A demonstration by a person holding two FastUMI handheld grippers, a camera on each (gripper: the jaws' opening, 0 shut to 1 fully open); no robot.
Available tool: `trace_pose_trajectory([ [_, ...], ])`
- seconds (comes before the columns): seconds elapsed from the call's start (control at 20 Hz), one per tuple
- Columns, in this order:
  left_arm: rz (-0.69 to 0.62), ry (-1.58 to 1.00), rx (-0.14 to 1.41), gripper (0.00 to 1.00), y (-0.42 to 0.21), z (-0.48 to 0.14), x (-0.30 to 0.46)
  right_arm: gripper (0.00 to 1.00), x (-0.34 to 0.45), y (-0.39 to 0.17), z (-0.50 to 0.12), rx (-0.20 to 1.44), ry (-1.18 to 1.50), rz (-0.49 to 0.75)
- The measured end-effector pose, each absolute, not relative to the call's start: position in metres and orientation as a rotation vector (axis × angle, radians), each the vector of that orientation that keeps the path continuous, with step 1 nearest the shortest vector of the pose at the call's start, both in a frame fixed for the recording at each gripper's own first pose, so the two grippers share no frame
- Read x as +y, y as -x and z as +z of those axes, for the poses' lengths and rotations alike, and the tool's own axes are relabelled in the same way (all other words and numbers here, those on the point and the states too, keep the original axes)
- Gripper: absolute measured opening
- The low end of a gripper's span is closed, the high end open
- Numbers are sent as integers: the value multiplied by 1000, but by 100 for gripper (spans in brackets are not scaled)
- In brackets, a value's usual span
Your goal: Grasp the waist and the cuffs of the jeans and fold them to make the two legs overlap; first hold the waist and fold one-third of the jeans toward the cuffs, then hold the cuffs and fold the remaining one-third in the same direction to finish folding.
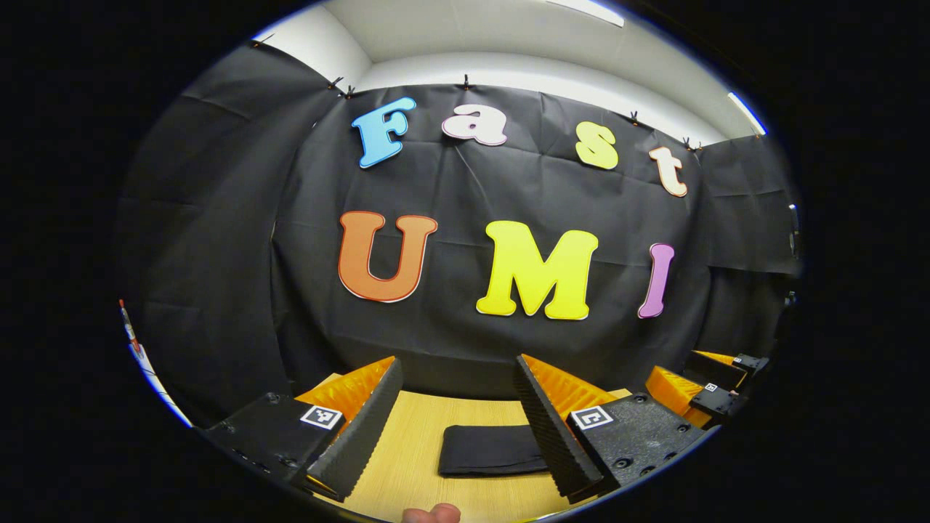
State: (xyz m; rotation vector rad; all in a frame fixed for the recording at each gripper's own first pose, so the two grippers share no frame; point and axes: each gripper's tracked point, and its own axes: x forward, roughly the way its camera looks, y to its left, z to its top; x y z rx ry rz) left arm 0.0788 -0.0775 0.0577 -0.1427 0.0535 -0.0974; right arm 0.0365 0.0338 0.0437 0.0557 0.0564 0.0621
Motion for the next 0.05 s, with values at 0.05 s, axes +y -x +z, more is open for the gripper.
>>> trace_pose_trajectory([
  [0.05, -95, 143, 52, 89, -78, 59, -77, 94, 33, -37, 44, 54, -55, 62],
])
